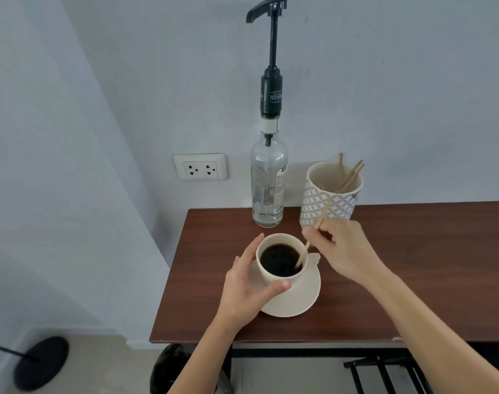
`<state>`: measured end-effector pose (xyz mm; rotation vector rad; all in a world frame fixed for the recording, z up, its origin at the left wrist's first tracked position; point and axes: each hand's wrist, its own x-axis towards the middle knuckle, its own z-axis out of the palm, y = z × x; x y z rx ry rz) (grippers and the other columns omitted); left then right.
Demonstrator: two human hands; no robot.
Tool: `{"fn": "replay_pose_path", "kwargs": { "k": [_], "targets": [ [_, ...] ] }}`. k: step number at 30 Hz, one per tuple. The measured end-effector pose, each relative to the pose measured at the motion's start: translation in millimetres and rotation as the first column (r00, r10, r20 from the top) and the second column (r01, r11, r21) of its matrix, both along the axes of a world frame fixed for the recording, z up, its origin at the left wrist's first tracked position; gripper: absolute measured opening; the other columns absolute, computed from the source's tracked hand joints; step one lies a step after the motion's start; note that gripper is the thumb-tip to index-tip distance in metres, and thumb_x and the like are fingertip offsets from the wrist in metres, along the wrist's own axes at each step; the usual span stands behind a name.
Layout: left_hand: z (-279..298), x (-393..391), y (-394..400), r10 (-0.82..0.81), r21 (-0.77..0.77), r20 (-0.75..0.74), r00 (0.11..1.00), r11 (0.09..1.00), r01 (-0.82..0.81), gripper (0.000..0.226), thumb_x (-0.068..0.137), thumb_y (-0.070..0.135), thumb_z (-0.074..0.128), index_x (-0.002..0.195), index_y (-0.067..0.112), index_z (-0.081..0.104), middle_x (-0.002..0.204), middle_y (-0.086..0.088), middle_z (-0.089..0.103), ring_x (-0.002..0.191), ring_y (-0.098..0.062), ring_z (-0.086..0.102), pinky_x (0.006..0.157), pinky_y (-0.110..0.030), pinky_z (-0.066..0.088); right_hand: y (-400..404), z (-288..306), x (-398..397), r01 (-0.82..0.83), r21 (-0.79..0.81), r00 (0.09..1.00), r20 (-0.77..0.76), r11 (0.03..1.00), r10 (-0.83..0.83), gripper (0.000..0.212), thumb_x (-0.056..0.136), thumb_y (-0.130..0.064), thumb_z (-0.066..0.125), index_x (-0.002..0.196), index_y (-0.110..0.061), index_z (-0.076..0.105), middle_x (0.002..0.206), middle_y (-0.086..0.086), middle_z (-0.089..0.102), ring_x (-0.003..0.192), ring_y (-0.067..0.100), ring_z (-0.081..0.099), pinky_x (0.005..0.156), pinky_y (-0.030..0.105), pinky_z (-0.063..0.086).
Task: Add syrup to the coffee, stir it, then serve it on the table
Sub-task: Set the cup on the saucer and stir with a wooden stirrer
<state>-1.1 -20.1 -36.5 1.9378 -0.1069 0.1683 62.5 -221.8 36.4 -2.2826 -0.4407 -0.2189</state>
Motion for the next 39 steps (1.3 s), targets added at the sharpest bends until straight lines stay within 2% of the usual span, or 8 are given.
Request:
{"fn": "replay_pose_path", "kwargs": {
  "k": [4, 9, 13, 17, 23, 31, 34, 39],
  "targets": [
    [-0.1, -0.3, -0.2, -0.013, 0.001, 0.009, 1.000, 1.000, 0.013, 0.085, 0.067, 0.071, 0.078, 0.140, 0.063, 0.035, 0.136, 0.034, 0.058, 0.136, 0.001, 0.050, 0.120, -0.056, 0.032, 21.1, -4.9, -6.4, -0.101, 0.140, 0.995, 0.000, 0.985, 0.102, 0.036, 0.093, -0.026, 0.065, 0.057, -0.021, 0.063, 0.056, 0.002, 0.065, 0.052, 0.013, 0.057, 0.056, 0.022, 0.042],
    [0.8, -0.8, 0.5, -0.002, 0.001, -0.003, 1.000, 1.000, 0.002, 0.085, 0.064, 0.072, 0.079, 0.137, 0.068, 0.034, 0.137, 0.034, 0.057, 0.137, -0.004, 0.048, 0.117, -0.052, 0.037, -0.5, -3.6, 2.9, 0.066, 0.017, 0.994, 0.090, 0.998, -0.068, 0.038, 0.093, -0.027, 0.065, 0.062, -0.004, 0.064, 0.050, 0.005, 0.054, 0.047, 0.014, 0.040, 0.049, 0.026, 0.031],
    [1.7, -0.5, -0.7, -0.008, 0.005, 0.006, 1.000, 1.000, 0.008, 0.084, 0.068, 0.068, 0.079, 0.139, 0.065, 0.035, 0.135, 0.034, 0.059, 0.136, 0.001, 0.050, 0.119, -0.055, 0.033, 14.8, -6.3, -10.1, -0.087, 0.082, 0.996, -0.021, 0.993, 0.089, 0.038, 0.093, -0.029, 0.063, 0.063, -0.006, 0.064, 0.055, 0.008, 0.062, 0.049, 0.011, 0.052, 0.055, 0.027, 0.042],
    [1.7, -1.1, -0.6, -0.009, 0.003, 0.007, 1.000, 1.000, 0.009, 0.083, 0.066, 0.071, 0.078, 0.137, 0.067, 0.035, 0.136, 0.034, 0.058, 0.135, 0.002, 0.050, 0.119, -0.054, 0.033, 19.4, -7.2, -3.2, -0.015, 0.107, 0.993, 0.114, 0.994, 0.003, 0.036, 0.093, -0.024, 0.065, 0.061, -0.008, 0.063, 0.049, -0.002, 0.054, 0.050, 0.006, 0.047, 0.052, 0.015, 0.034],
    [0.5, 0.0, -0.1, 0.005, -0.005, -0.010, 1.000, 1.000, -0.005, 0.089, 0.065, 0.071, 0.080, 0.142, 0.061, 0.036, 0.138, 0.027, 0.060, 0.137, -0.009, 0.051, 0.117, -0.052, 0.038, 10.6, -8.2, -10.3, -0.038, 0.071, 0.999, 0.030, 0.997, 0.036, 0.040, 0.093, -0.027, 0.064, 0.060, -0.006, 0.062, 0.054, 0.009, 0.062, 0.049, 0.016, 0.051, 0.053, 0.027, 0.040],
    [-0.2, 0.0, 0.6, 0.013, -0.003, -0.004, 1.000, 1.000, -0.013, 0.087, 0.063, 0.072, 0.080, 0.138, 0.065, 0.036, 0.139, 0.025, 0.060, 0.137, -0.009, 0.050, 0.116, -0.050, 0.041, 5.0, 0.2, -11.1, 0.002, 0.038, 0.987, 0.159, 0.999, -0.008, 0.042, 0.094, -0.028, 0.062, 0.060, -0.002, 0.062, 0.046, 0.004, 0.048, 0.049, 0.012, 0.040, 0.048, 0.019, 0.028],
    [-1.3, 0.3, 0.1, 0.012, -0.003, -0.010, 1.000, 1.000, -0.012, 0.085, 0.062, 0.072, 0.080, 0.135, 0.069, 0.036, 0.138, 0.027, 0.059, 0.136, -0.008, 0.050, 0.116, -0.047, 0.041, 5.9, 19.3, -26.3, -0.032, 0.078, 0.944, 0.329, 0.996, 0.005, 0.042, 0.093, -0.021, 0.064, 0.055, -0.013, 0.049, 0.045, -0.015, 0.035, 0.048, 0.006, 0.039, 0.049, 0.009, 0.028],
    [-2.4, 0.8, 0.4, 0.014, -0.019, -0.024, 1.000, 1.000, -0.015, 0.086, 0.059, 0.076, 0.079, 0.134, 0.070, 0.036, 0.139, 0.026, 0.058, 0.137, -0.007, 0.048, 0.117, -0.043, 0.040, 1.8, 24.0, -32.6, 0.029, 0.066, 0.885, 0.462, 0.997, -0.056, 0.039, 0.095, -0.029, 0.056, 0.062, -0.007, 0.063, 0.051, -0.009, 0.050, 0.058, 0.013, 0.045, 0.056, 0.015, 0.033]
  ]
}}
